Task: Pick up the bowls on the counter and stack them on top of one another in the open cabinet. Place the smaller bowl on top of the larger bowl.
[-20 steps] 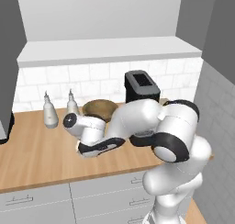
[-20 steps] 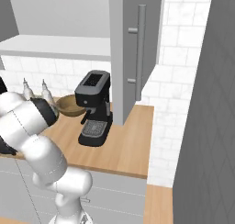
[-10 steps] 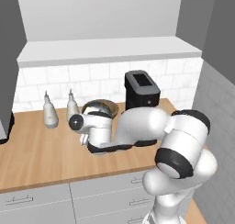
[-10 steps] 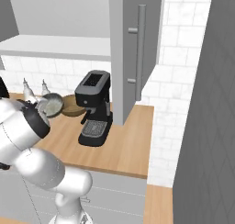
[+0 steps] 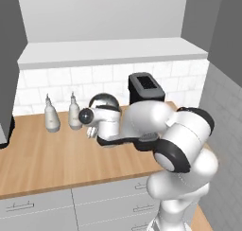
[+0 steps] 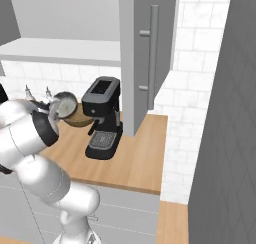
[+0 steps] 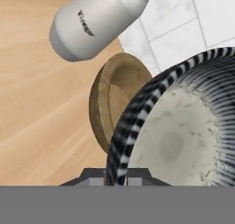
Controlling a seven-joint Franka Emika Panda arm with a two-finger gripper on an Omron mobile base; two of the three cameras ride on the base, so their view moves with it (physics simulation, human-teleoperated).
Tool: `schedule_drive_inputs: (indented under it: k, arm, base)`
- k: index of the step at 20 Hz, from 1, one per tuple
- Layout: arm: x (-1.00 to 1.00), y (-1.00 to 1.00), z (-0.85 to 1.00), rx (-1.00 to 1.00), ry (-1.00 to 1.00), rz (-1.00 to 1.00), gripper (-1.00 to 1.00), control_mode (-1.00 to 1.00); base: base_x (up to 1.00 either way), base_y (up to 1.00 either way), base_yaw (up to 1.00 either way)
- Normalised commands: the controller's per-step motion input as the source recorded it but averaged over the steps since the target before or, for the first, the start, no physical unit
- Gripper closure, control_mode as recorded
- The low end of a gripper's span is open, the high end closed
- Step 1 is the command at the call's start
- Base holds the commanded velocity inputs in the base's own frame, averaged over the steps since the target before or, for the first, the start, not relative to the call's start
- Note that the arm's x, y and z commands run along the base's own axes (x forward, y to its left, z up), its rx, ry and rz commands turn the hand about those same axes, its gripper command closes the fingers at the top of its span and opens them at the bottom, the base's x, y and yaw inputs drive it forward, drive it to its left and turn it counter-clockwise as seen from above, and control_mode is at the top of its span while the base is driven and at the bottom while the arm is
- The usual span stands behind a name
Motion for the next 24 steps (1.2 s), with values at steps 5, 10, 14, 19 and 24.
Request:
schedule_drive_inputs:
  k: [5,10,14,19,24]
  arm:
    - [0.46,-0.15,0.00,0.00,0.05,0.00,1.00,-1.00]
    - [0.35,-0.17,-0.05,0.00,0.08,0.00,1.00,-1.00]
    - [0.39,-0.16,0.00,0.00,0.05,0.00,1.00,-1.00]
    - [0.48,-0.05,-0.06,0.00,0.04,0.00,1.00,-1.00]
    - [0.36,0.00,-0.39,-0.02,0.15,0.02,-1.00,-1.00]
  base:
    - [0.00,0.00,0.00]
    - [0.00,0.00,0.00]
    - [0.00,0.00,0.00]
    - [0.00,0.00,0.00]
    - [0.00,0.00,0.00]
